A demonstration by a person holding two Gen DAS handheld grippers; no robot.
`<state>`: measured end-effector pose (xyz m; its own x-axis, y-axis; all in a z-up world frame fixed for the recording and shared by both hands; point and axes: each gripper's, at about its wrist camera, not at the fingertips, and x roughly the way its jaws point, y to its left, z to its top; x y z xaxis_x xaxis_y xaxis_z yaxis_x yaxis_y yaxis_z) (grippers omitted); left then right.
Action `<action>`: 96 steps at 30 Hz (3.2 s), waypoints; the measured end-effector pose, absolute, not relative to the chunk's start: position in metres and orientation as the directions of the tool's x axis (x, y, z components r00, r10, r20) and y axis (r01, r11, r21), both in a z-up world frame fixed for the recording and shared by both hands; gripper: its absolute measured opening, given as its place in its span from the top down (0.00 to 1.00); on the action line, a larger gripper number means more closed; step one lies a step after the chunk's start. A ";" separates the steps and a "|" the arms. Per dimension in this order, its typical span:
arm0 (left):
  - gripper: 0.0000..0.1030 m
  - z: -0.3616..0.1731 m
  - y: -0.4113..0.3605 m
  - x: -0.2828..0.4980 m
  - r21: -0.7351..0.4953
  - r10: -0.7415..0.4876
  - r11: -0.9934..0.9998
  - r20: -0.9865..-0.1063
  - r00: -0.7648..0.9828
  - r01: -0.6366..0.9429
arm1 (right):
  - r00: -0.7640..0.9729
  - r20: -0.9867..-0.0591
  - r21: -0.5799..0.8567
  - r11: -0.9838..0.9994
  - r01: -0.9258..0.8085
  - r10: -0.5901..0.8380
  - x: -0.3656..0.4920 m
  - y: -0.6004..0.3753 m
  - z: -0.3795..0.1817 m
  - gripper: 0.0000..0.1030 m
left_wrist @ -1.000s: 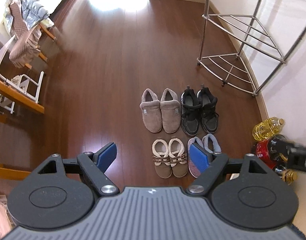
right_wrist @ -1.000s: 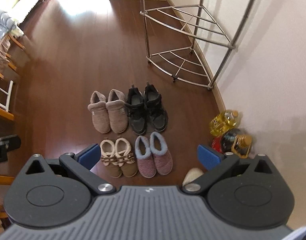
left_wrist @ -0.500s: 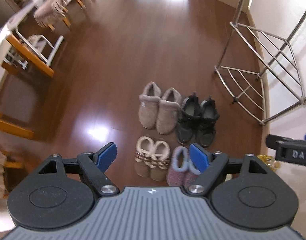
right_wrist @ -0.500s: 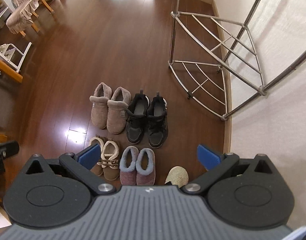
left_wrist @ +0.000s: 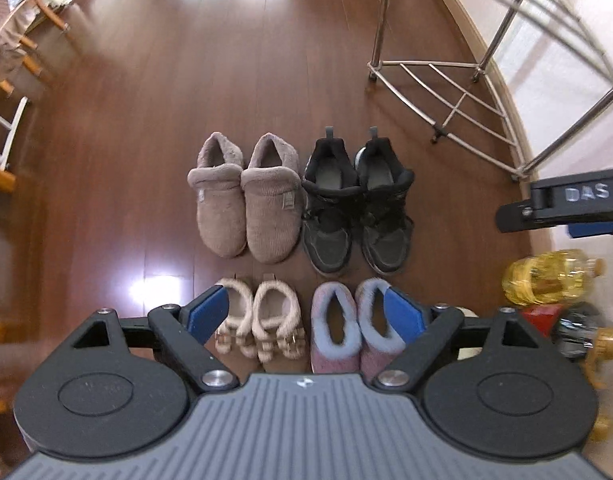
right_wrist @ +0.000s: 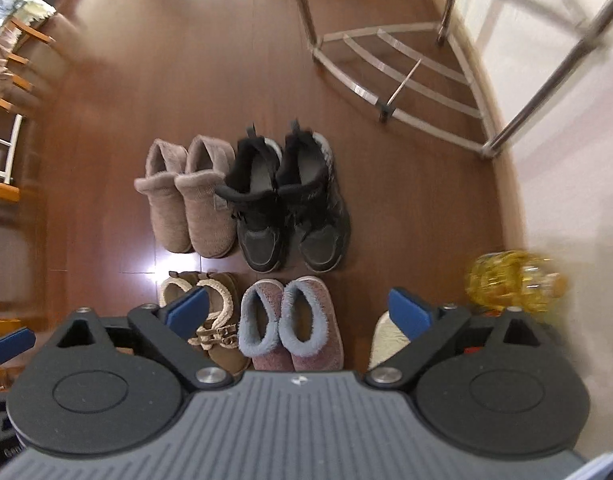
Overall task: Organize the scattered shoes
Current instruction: 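Grasp both black high-top sneakers by their collars with the right gripper, then carry the black sneakers onto the top shelf of the chrome rack and release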
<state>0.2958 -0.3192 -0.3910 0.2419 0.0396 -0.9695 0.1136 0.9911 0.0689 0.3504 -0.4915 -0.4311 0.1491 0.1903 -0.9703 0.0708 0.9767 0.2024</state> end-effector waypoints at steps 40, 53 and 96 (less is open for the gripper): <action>0.16 -0.652 -0.294 0.360 -0.012 -0.124 0.942 -0.941 0.315 0.337 | 0.260 -0.943 0.257 0.949 0.184 0.205 0.420 -0.474 -0.712 0.82; 0.16 -0.493 -0.299 0.336 -0.015 -0.175 0.913 -0.918 0.356 0.408 | 0.433 -0.859 0.411 0.871 0.267 0.273 0.370 -0.519 -0.514 0.83; 0.14 0.013 -0.486 0.501 -0.091 -0.471 0.816 -0.679 0.564 0.571 | 0.288 -0.957 0.131 0.816 0.562 -0.045 0.655 -0.739 0.151 0.60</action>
